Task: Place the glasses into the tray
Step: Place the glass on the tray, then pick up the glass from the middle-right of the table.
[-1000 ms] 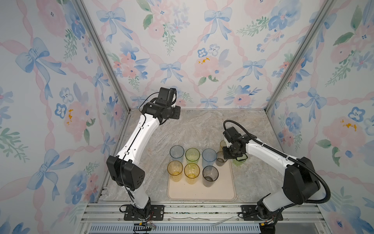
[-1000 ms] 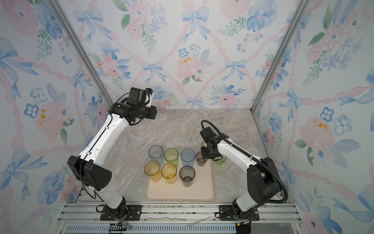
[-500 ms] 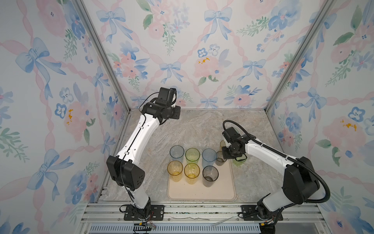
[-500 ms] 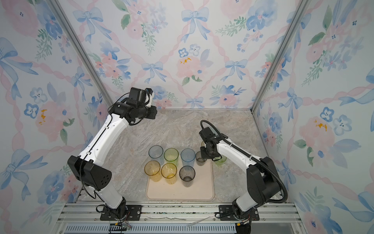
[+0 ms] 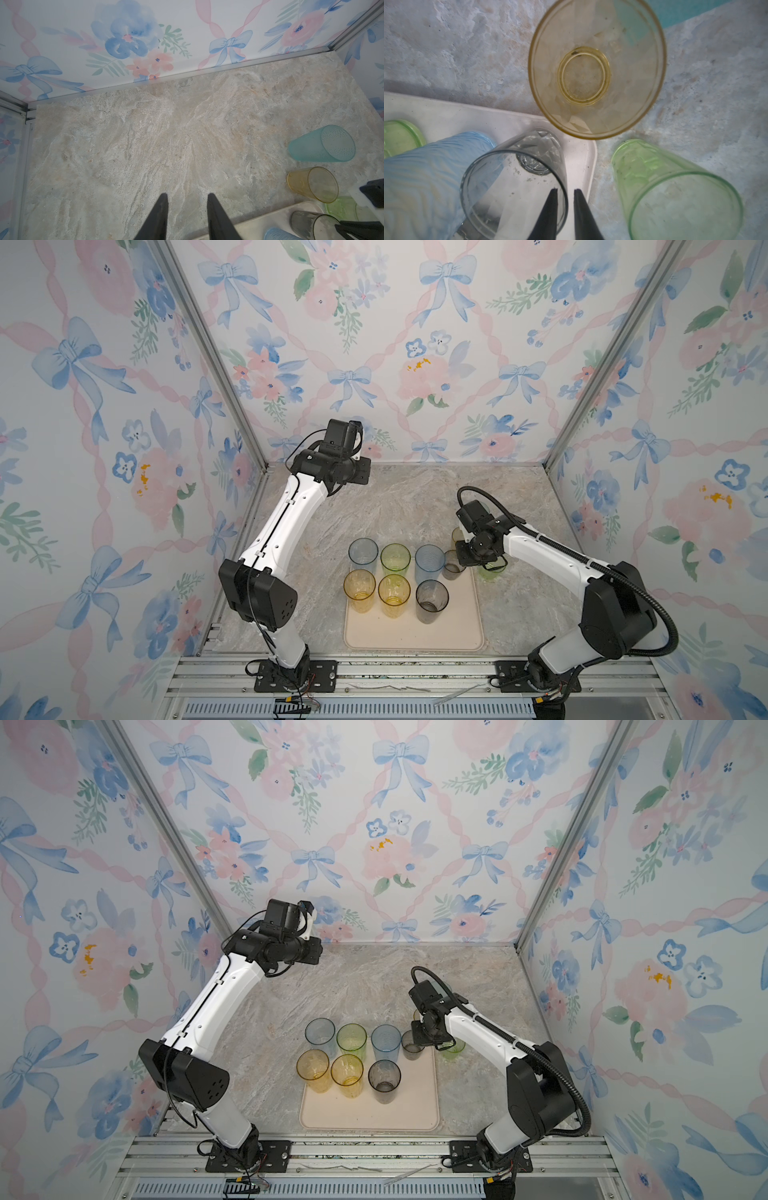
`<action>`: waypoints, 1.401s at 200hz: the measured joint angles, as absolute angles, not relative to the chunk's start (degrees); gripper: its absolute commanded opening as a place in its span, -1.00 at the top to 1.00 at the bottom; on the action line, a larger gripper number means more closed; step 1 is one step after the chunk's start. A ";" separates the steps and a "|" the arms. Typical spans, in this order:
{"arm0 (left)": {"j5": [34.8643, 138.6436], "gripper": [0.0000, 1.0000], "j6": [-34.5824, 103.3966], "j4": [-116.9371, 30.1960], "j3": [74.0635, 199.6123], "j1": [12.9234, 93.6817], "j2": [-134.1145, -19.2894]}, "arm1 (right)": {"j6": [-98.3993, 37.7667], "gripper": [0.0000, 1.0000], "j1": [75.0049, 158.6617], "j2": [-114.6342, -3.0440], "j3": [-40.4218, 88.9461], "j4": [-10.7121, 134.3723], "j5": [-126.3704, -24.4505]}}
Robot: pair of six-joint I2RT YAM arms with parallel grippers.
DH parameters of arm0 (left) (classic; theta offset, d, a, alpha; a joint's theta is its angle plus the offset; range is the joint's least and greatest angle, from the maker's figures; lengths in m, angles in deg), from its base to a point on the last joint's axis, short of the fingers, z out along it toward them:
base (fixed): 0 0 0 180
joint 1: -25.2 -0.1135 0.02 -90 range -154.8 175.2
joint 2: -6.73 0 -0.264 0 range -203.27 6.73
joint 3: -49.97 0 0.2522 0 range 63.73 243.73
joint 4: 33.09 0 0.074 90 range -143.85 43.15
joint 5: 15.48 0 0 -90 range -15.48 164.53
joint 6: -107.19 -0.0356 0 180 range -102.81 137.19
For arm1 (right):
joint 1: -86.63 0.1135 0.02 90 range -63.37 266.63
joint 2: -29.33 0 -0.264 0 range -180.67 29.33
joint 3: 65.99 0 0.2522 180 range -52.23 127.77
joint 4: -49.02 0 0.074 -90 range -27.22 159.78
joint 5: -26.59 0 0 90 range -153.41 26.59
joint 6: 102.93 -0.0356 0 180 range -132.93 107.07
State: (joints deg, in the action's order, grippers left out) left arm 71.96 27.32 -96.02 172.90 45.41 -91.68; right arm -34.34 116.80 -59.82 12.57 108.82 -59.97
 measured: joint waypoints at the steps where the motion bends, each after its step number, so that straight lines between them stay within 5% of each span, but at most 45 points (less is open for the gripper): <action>1: 71.96 0.30 27.32 -96.02 172.90 45.41 -91.68 | -34.36 0.56 116.80 -59.82 12.59 108.84 -59.97; 73: 71.98 0.33 27.34 -96.02 172.90 45.41 -91.68 | -34.28 0.39 116.80 -55.58 15.39 111.84 -60.19; 200: 72.63 0.39 27.38 -93.79 166.71 45.43 -91.68 | -33.68 0.39 97.88 -43.21 16.76 125.06 -61.02; 280: 74.86 0.39 27.49 -90.99 163.28 48.16 -91.92 | -34.14 0.54 96.41 -44.12 9.16 125.41 -63.27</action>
State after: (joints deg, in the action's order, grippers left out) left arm 74.86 27.49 -90.99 163.28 48.16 -91.92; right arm -34.14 96.41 -44.12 9.16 125.41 -63.27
